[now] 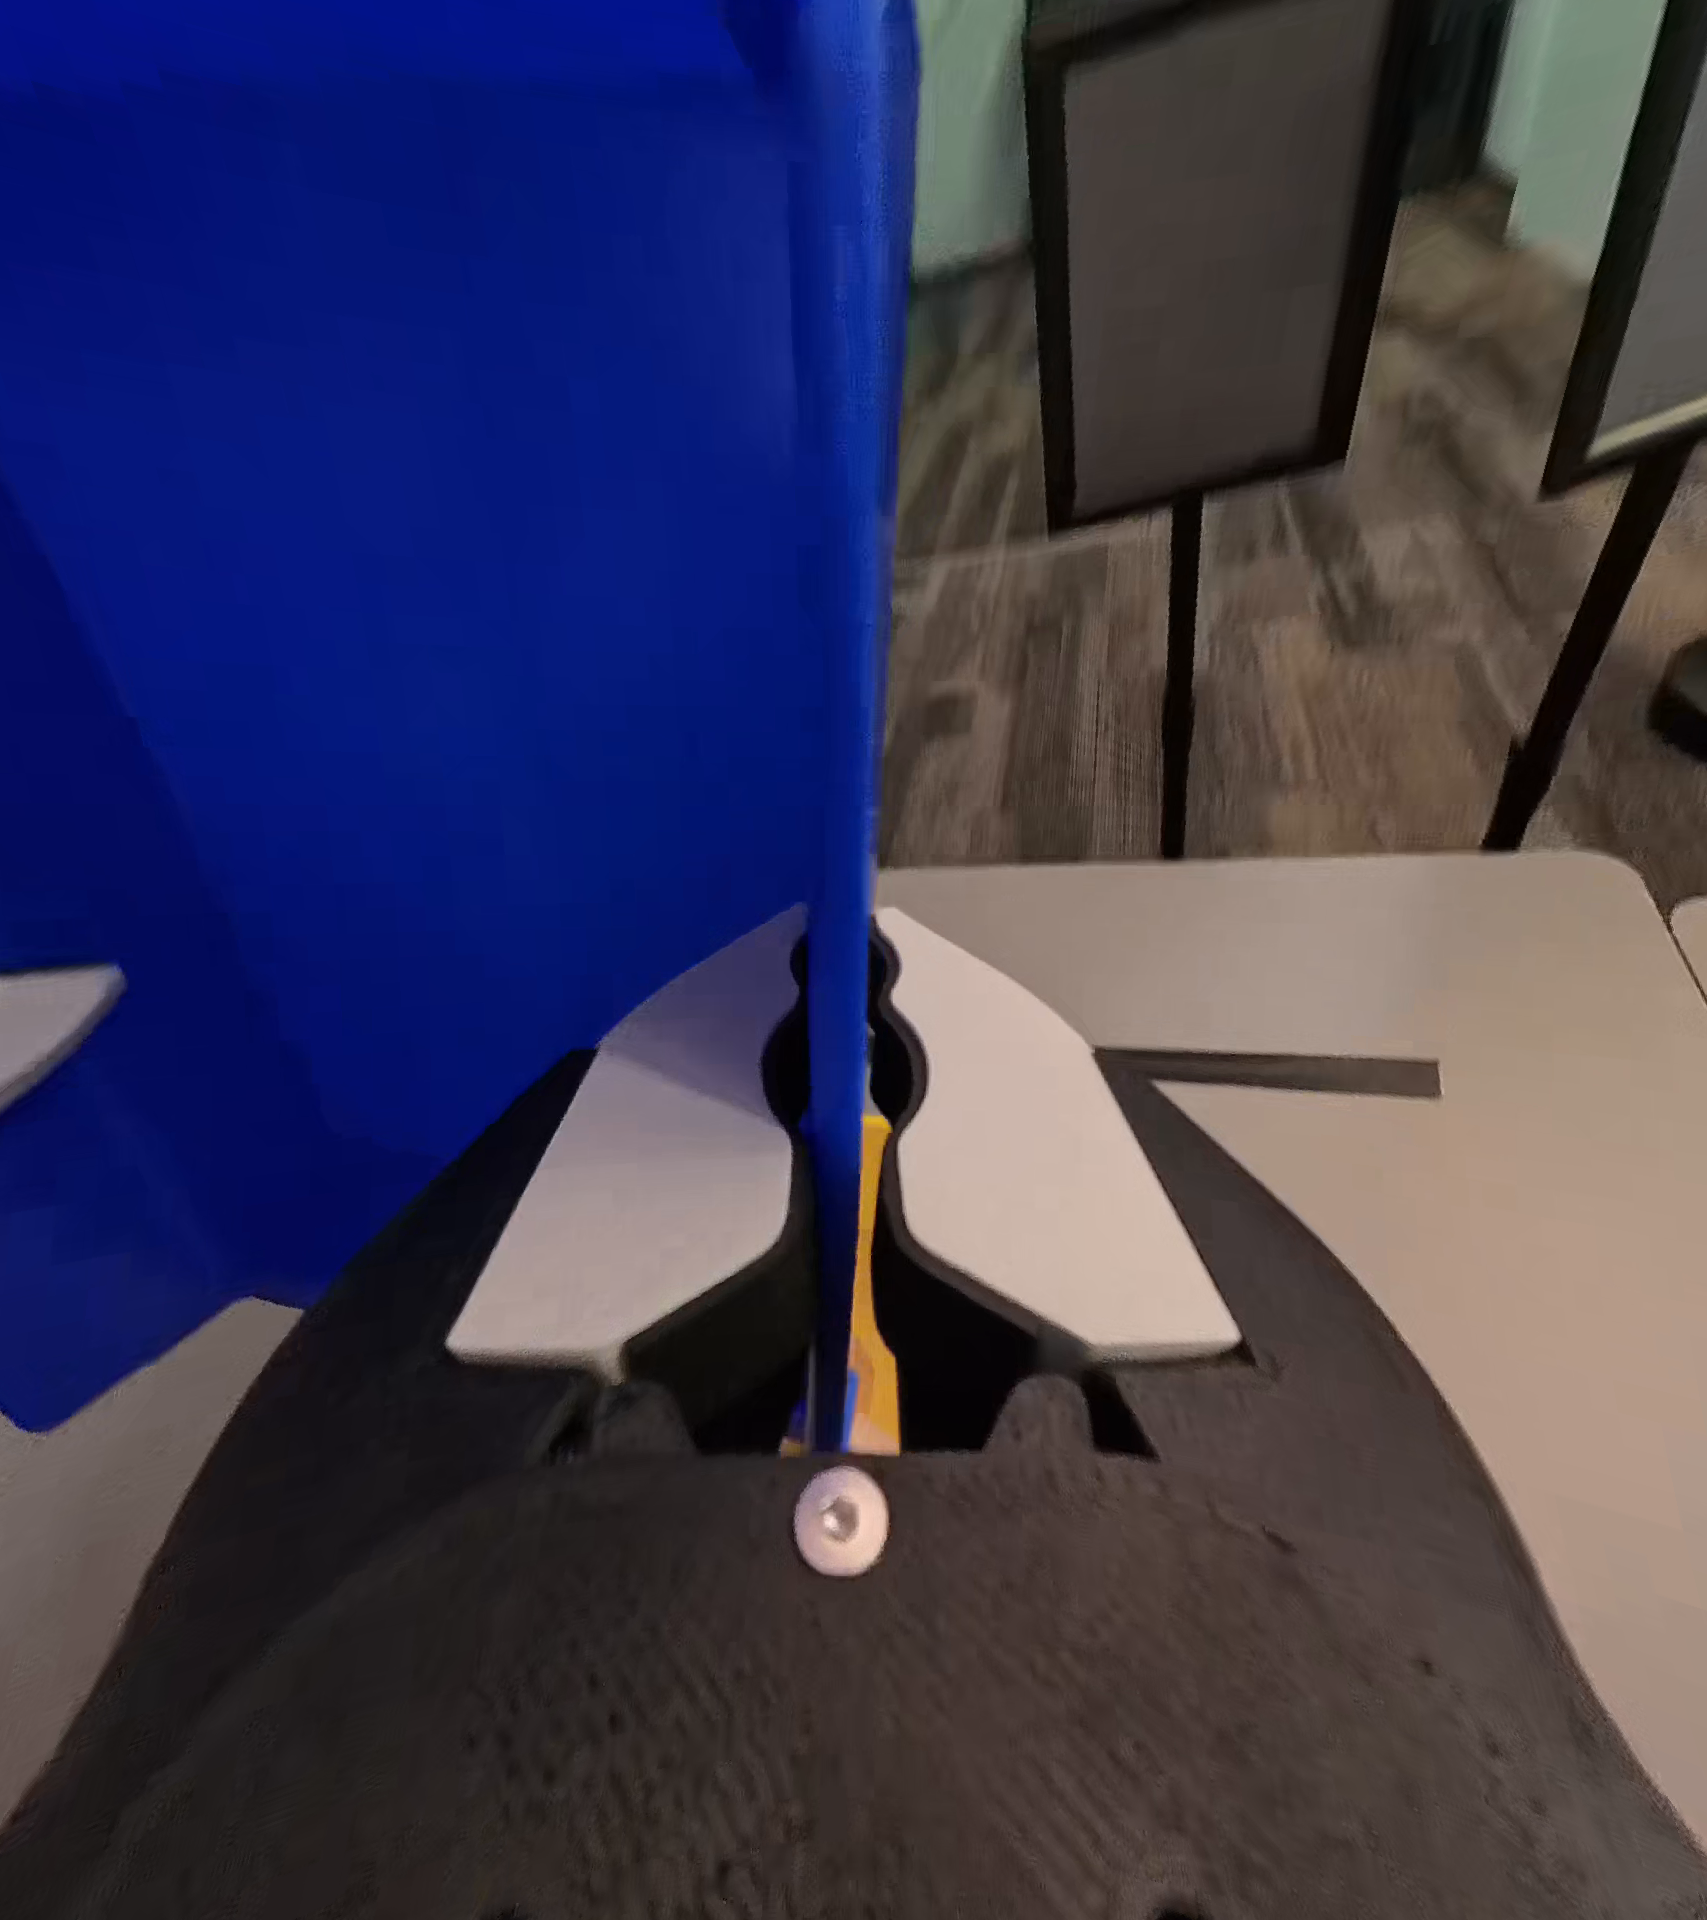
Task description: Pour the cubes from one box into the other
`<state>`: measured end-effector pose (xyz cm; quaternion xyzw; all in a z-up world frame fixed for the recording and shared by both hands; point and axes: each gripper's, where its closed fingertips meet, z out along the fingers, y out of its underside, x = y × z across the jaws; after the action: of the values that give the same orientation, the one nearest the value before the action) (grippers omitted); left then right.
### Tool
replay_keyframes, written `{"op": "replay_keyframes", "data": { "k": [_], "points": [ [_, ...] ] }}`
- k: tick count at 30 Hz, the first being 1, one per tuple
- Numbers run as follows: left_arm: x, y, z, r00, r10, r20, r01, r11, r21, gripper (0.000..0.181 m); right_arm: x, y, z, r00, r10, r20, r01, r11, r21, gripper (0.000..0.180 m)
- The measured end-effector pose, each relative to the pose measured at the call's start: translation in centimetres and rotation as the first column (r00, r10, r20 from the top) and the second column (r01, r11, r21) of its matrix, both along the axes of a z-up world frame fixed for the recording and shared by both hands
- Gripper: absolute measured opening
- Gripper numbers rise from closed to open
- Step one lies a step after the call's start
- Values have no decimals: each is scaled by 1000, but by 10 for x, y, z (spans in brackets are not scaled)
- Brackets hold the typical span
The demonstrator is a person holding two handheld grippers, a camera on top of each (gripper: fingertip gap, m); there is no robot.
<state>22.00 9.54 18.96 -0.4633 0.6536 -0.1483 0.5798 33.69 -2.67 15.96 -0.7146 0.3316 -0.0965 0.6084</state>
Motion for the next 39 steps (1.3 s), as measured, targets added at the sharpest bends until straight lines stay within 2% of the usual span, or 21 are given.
{"op": "replay_keyframes", "data": {
  "k": [3,4,6,8,10,12,14,16,17,19,22,24,26,27,30,34,35,36,37,39],
  "points": [
    [26,-17,-8,989,-108,-104,77,962,-263,63,35,-1,2,983,38,-180,-66,986,-151,5],
    [29,-30,-12,975,-172,-140,106,917,-384,65,45,-5,-1,968,33,-250,-86,975,-205,5],
    [24,-49,-14,947,-275,-168,139,818,-558,58,65,-32,-16,933,-65,-353,-71,930,-360,5],
    [18,-50,-9,943,-313,-110,182,767,-616,57,79,-71,-32,900,-183,-396,-41,869,-493,6],
    [5,-38,-22,944,-311,-113,177,763,-622,58,90,-111,-49,863,-285,-418,-5,821,-571,7],
    [-14,-30,-57,921,-342,-186,127,717,-686,62,95,-145,-65,829,-334,-449,-12,791,-611,7],
    [-35,-24,-103,880,-393,-269,25,602,-798,68,96,-171,-77,799,-349,-490,-35,786,-617,7],
    [-51,-18,-140,843,-448,-297,-79,444,-893,60,96,-191,-87,779,-355,-517,-55,783,-620,7],
    [-56,-11,-156,843,-445,-303,-122,391,-912,54,96,-198,-92,771,-359,-526,-64,779,-624,6],
    [-63,1,-188,834,-426,-349,-213,336,-918,51,96,-213,-102,757,-381,-531,-73,758,-648,6],
    [-72,4,-224,797,-422,-433,-310,331,-891,54,97,-232,-119,738,-426,-523,-80,715,-695,5],
    [-71,-5,-231,778,-438,-451,-348,298,-889,57,97,-241,-131,725,-453,-519,-86,689,-720,6],
    [-65,-15,-229,779,-454,-433,-344,269,-900,45,97,-248,-142,716,-469,-517,-91,672,-735,5],
    [-63,-16,-234,772,-440,-459,-355,300,-885,45,97,-251,-147,712,-473,-520,-98,665,-740,5],
    [-64,-10,-259,704,-382,-599,-419,458,-784,54,92,-255,-164,697,-479,-534,-138,642,-754,5],
    [-62,-10,-278,655,-339,-676,-460,530,-712,56,90,-254,-184,704,-460,-541,-193,609,-769,5],
    [-63,-15,-282,629,-361,-689,-476,522,-707,63,89,-253,-189,702,-457,-546,-206,604,-770,6],
    [-64,-21,-284,613,-384,-691,-497,492,-715,61,88,-252,-194,697,-454,-554,-221,599,-769,6],
    [-63,-27,-284,609,-413,-677,-510,449,-734,48,86,-251,-199,691,-451,-566,-239,596,-767,6],
    [-62,-26,-285,602,-421,-679,-532,423,-734,45,81,-250,-210,673,-443,-592,-280,589,-759,6]
  ]
}}
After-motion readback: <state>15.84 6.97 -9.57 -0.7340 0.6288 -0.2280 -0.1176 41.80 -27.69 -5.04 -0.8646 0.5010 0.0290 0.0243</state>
